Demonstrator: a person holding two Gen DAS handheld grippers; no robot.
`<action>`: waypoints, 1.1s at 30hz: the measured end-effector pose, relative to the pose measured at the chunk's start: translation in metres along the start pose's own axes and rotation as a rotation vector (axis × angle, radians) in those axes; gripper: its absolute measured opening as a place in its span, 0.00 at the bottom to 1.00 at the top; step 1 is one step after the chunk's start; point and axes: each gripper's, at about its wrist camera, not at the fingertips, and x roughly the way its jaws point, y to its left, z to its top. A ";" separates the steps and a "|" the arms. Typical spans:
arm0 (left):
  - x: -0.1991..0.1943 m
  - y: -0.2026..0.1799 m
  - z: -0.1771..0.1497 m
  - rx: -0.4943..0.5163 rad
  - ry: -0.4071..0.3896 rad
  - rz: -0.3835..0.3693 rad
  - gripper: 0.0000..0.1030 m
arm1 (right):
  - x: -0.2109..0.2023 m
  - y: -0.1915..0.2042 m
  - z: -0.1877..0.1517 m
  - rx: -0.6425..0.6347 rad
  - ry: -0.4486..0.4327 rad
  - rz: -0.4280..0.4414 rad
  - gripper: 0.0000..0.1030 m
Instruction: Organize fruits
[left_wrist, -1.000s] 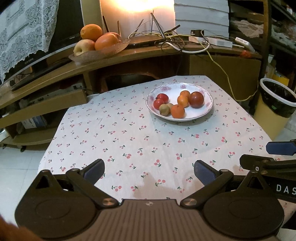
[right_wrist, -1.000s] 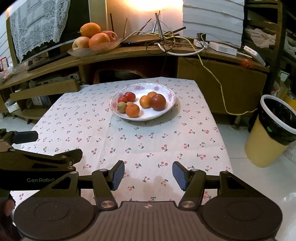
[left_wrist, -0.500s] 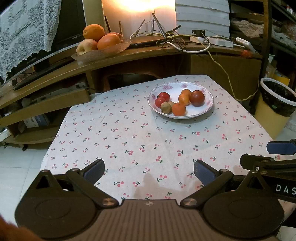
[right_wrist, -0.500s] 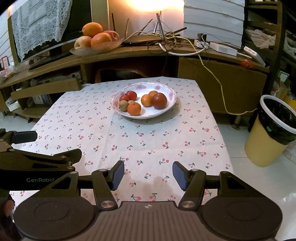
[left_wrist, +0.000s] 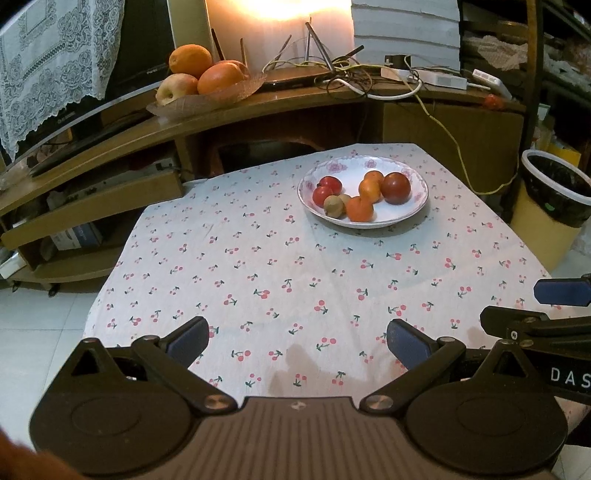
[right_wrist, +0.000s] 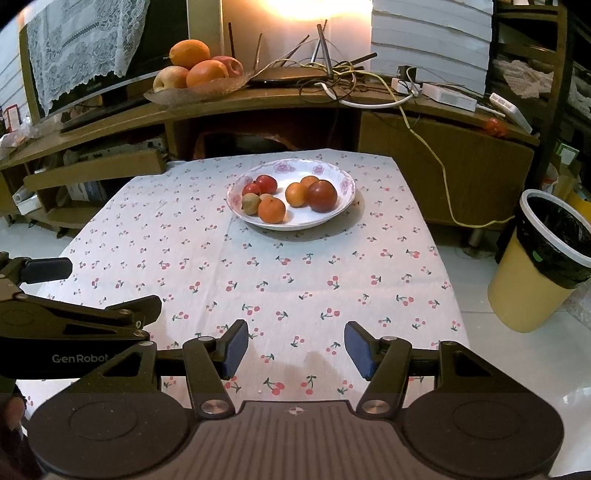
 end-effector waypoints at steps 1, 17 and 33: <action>0.000 0.000 0.000 0.000 0.001 0.001 1.00 | 0.000 0.000 0.000 -0.001 0.001 0.000 0.57; 0.000 0.000 -0.004 -0.001 0.015 0.003 1.00 | 0.000 0.002 -0.002 -0.009 0.012 -0.002 0.57; -0.002 -0.002 -0.007 0.001 0.009 0.010 1.00 | 0.000 0.003 -0.006 -0.011 0.019 -0.006 0.57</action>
